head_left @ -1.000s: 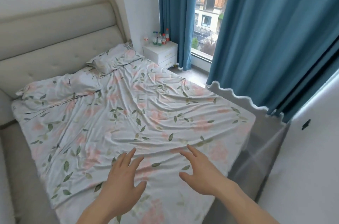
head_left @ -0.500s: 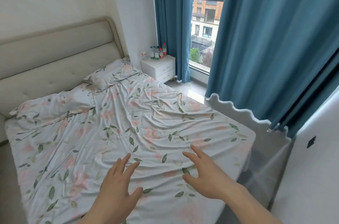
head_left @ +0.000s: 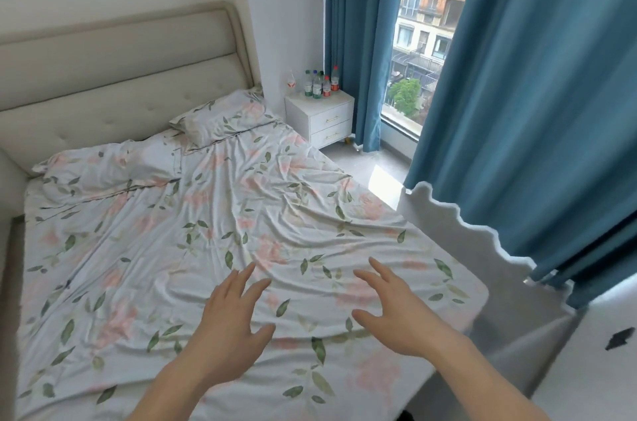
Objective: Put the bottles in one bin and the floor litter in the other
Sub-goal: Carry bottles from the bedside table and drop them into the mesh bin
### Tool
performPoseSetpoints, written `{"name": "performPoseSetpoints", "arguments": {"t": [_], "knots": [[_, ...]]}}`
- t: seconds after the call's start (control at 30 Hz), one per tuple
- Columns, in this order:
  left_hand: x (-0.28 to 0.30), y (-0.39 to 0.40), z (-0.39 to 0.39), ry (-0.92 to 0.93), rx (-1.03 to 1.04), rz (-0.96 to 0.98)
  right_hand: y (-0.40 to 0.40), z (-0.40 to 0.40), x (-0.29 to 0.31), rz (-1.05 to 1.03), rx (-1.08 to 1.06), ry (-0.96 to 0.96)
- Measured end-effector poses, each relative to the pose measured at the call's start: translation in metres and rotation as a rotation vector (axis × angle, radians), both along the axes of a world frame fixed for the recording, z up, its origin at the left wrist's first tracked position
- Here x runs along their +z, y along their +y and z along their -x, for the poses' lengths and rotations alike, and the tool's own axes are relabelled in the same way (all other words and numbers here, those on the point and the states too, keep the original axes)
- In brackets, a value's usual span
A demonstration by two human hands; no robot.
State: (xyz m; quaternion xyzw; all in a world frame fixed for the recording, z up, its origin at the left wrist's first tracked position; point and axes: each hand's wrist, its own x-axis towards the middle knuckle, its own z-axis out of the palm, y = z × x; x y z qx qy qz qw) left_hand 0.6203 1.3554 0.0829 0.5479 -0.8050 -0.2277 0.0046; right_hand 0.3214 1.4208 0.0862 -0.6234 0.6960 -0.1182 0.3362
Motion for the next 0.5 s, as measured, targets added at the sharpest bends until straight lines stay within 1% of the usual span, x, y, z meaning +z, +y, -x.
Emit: {"name": "performPoseSetpoints", "arguments": {"t": [0.1,0.27,0.37,0.5], "knots": [[-0.006,-0.015,0.077,-0.002,0.047,-0.033,-0.021,0.07,-0.003,-0.04,0.053,0.024],[0.007,-0.045,0.193,0.008,0.025,-0.052,-0.051,0.18,0.01,-0.067,0.057,0.07],[0.014,-0.061,0.234,-0.024,0.004,-0.025,-0.065,0.222,0.015,-0.069,0.043,0.08],[0.016,-0.079,0.26,-0.108,-0.001,0.01,-0.074,0.257,0.014,-0.048,0.016,0.104]]}}
